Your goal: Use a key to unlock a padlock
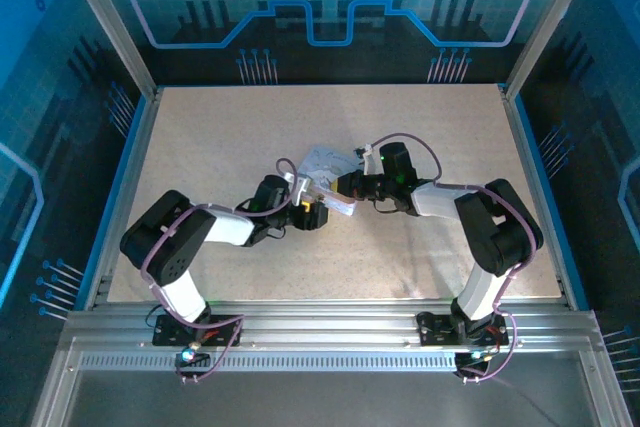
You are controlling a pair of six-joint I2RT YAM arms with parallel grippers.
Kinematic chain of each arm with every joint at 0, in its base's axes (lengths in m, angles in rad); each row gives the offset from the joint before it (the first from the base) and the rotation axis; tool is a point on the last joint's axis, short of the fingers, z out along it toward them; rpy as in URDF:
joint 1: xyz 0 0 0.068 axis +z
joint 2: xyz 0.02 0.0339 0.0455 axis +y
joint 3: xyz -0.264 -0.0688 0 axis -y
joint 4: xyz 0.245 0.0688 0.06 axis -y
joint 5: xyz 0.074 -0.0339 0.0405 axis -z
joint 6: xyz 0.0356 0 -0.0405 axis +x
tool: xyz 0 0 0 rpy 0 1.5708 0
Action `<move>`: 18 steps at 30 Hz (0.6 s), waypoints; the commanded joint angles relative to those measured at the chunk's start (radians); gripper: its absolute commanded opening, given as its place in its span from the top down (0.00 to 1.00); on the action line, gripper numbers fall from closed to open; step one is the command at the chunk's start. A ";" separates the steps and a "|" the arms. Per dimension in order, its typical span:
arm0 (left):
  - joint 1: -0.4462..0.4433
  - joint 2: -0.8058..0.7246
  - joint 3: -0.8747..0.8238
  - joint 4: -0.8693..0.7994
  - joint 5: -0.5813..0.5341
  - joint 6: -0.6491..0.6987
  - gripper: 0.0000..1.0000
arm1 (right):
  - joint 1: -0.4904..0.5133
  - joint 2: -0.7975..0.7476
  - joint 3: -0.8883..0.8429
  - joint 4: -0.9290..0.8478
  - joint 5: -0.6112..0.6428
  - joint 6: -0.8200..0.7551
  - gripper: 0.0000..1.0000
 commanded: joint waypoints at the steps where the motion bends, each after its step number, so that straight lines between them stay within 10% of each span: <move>1: -0.013 0.049 0.035 0.014 0.016 0.032 0.27 | 0.001 0.025 -0.047 -0.165 0.040 0.011 0.96; 18: -0.038 0.105 0.049 0.083 0.043 -0.025 0.47 | 0.027 0.050 -0.023 -0.154 0.047 0.029 0.96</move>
